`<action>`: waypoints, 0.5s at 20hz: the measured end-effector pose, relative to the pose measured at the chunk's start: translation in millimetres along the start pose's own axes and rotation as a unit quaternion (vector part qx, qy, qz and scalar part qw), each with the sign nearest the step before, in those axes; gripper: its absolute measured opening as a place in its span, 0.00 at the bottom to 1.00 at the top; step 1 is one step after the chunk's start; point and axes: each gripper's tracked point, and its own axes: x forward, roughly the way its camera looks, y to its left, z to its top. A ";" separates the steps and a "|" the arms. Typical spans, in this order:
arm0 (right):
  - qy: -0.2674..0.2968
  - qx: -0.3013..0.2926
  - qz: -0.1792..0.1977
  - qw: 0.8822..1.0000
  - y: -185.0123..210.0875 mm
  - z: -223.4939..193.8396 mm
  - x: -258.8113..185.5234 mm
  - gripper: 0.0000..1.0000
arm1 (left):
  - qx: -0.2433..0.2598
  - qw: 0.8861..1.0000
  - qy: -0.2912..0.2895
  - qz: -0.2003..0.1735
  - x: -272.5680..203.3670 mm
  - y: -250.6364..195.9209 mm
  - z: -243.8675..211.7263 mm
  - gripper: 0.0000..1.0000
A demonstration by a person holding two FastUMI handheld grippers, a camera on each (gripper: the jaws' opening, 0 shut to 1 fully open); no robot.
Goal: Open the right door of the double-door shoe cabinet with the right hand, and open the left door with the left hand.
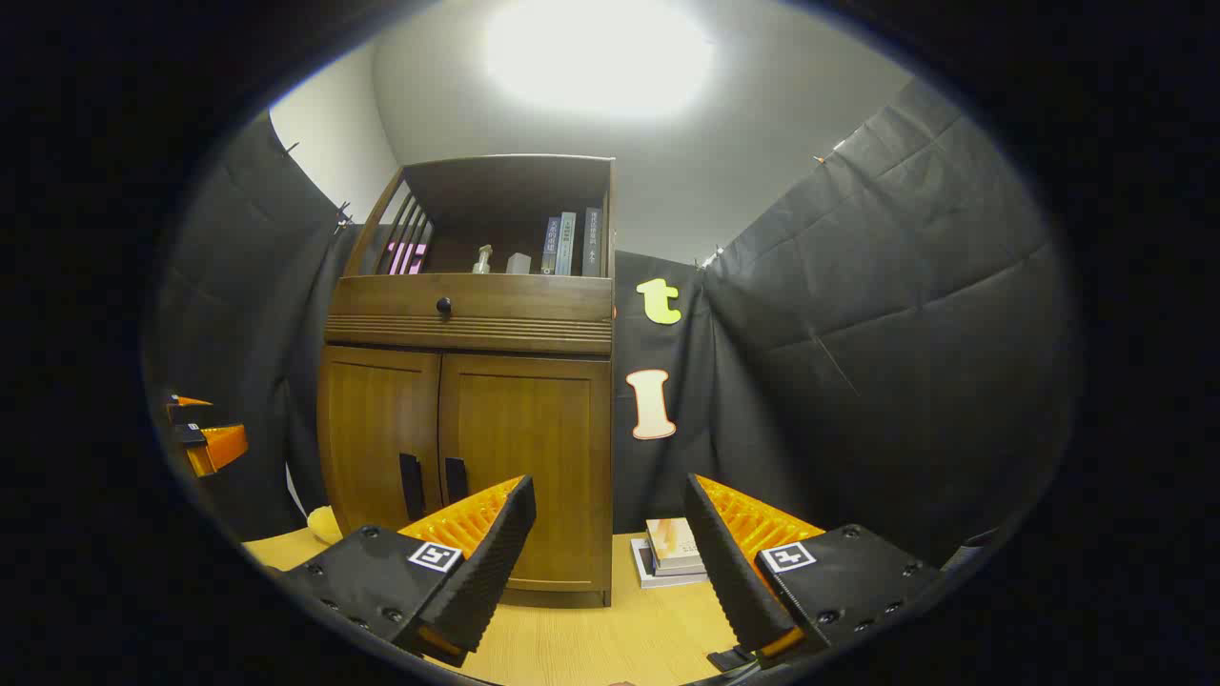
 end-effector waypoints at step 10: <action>0.026 0.010 0.022 0.999 6.8 -15.3 7.9 0.98 | 0.001 1.000 0.003 0.011 -2.1 0.6 -2.6 0.93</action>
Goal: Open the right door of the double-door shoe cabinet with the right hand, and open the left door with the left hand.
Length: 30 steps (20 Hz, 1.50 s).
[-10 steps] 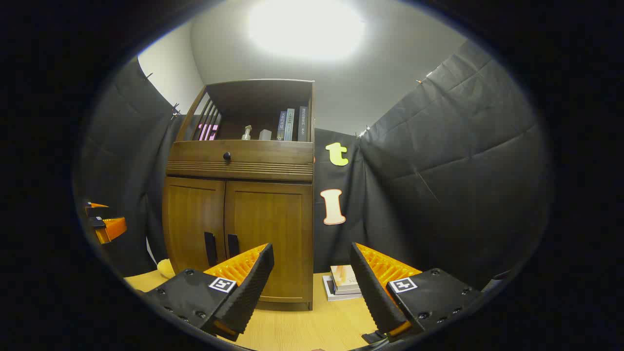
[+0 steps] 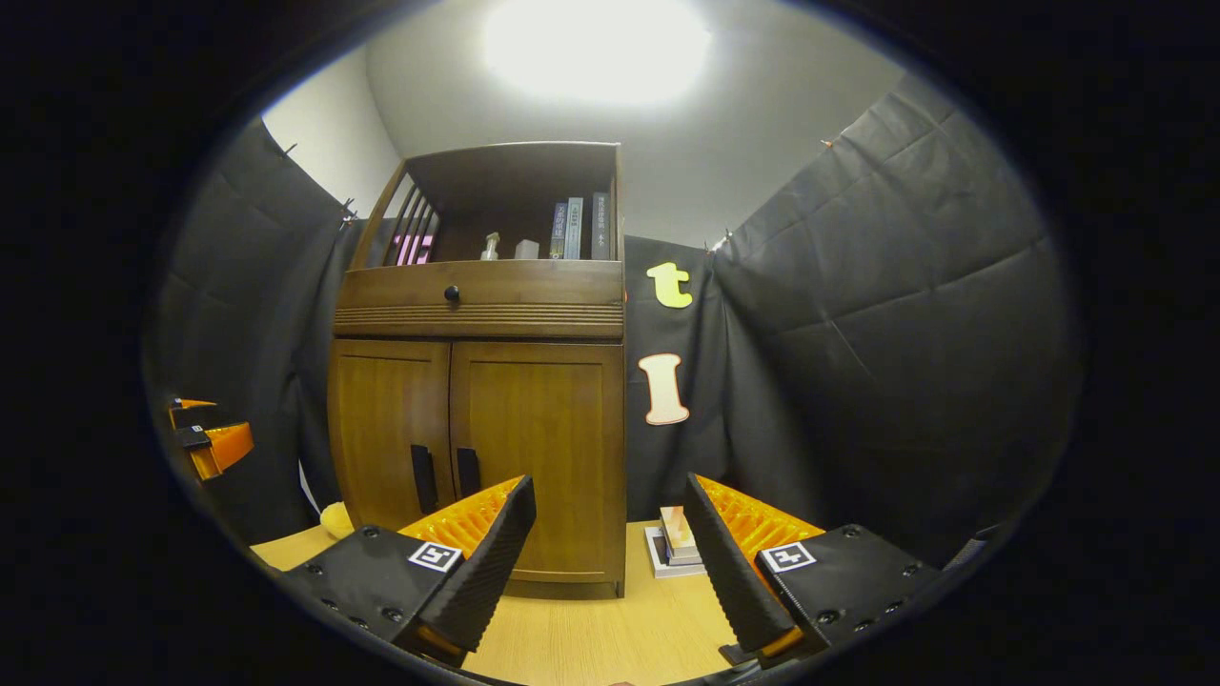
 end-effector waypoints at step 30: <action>0.028 0.020 0.109 0.993 97.7 -22.1 111.1 0.98 | 0.027 0.993 0.036 0.106 -17.8 16.9 4.4 0.91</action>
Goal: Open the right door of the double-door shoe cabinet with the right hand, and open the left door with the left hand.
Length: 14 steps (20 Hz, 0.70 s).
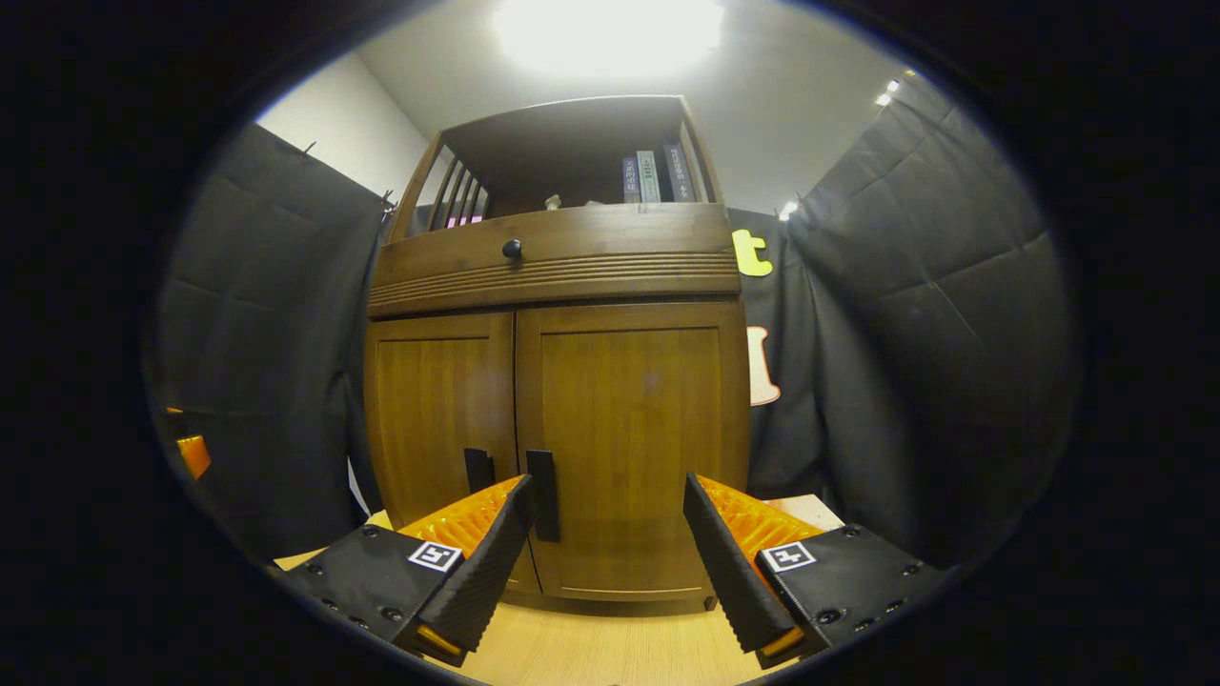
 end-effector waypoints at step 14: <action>0.024 -0.008 0.029 0.999 46.1 -40.6 81.0 0.96 | 0.011 0.997 0.020 0.078 1.3 15.5 -1.1 0.89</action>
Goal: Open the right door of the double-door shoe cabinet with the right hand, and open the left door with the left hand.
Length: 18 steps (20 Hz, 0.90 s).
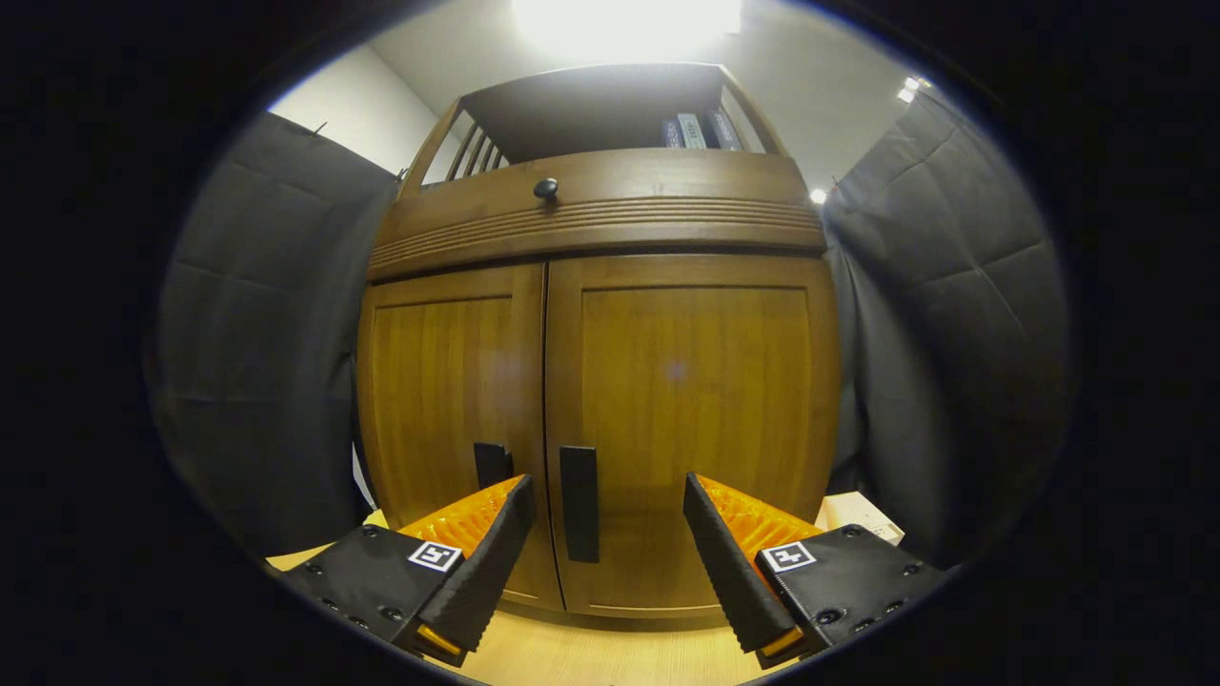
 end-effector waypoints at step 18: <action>0.041 0.000 -0.002 0.999 20.6 -44.0 82.8 0.75 | 0.006 0.996 0.019 0.086 4.5 14.5 -1.7 0.89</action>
